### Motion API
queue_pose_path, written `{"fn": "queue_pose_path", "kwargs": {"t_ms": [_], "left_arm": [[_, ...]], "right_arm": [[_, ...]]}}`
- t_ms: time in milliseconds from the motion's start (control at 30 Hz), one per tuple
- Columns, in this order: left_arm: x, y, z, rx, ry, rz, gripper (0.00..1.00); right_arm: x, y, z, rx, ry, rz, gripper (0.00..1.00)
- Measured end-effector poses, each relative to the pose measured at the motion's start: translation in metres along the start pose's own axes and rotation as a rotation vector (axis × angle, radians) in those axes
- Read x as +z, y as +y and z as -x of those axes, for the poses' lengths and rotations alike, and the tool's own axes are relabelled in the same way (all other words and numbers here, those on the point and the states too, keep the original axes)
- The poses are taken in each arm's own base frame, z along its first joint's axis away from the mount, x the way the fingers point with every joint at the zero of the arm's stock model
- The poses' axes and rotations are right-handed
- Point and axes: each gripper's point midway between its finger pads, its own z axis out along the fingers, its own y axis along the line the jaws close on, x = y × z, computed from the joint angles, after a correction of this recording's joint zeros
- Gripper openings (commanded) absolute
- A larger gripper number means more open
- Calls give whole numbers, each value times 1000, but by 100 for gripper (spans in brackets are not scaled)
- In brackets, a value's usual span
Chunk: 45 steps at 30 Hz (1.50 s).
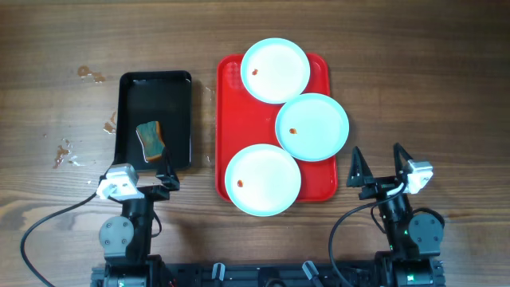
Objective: Clean dirty plates on tray and stack at the side
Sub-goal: 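Move the left gripper down toward the sponge in the black tray, then grasp the green-orange sponge with the left gripper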
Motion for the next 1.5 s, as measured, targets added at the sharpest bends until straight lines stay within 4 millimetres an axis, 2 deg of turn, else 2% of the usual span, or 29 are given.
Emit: {"fn": "queue_pose_path", "kwargs": {"t_ms": [167,300,433,500,533,633,667,733,800,833,900,967,1033,1100,1133,1200,1267,1300,1333,1367,1400,1467,1500], "left_arm": [[0,-12,-4,-14,23,-69,100],[-5,-40,-2,-102,37,-231,100],[-11,-60,7,-189,35,-343,100],[-16,-66,23,-201,14,-369,100],[-22,-73,45,-204,-18,-388,100],[-35,-83,85,-214,-14,-393,100],[-37,-86,94,-227,38,-374,100],[-34,-87,102,-243,141,-334,100],[-27,-88,102,-251,279,-285,100],[-23,-87,99,-247,422,-235,100],[-13,-85,101,-240,560,-176,100],[5,-83,105,-234,663,-131,100],[22,-81,100,-236,735,-105,100],[30,-77,80,-249,832,-72,100],[31,-71,64,-256,903,-39,100],[34,-64,51,-252,953,1,100],[36,-47,30,-235,1031,101,100],[37,-41,24,-230,1051,142,100],[39,-30,13,-227,1086,209,100],[42,-23,6,-223,1107,251,97],[46,-16,-2,-217,1124,292,89],[59,-3,-17,-204,1143,360,62],[67,4,-27,-197,1156,397,58]], "right_arm": [[0,1,0,27,1,5,100],[0,3,-1,209,6,18,100],[-3,24,-10,205,83,131,100],[-9,34,-10,164,152,161,100],[-12,39,1,133,154,174,100],[-24,56,46,37,141,204,100],[-27,61,63,10,151,206,100],[-29,64,73,6,242,185,100],[-25,64,74,29,351,162,100],[-21,63,71,65,480,131,100],[-15,61,67,108,638,89,100],[1,60,70,148,771,55,100],[22,57,65,169,848,35,100],[39,52,48,211,930,18,100],[44,50,36,239,974,13,94],[53,51,23,273,1020,28,81],[60,53,8,301,1074,53,79],[61,53,5,308,1088,60,80],[61,55,4,309,1091,72,91],[61,56,5,304,1086,82,95],[61,57,7,297,1080,91,96],[59,59,14,282,1053,102,100],[57,61,20,276,1033,108,99]]}}
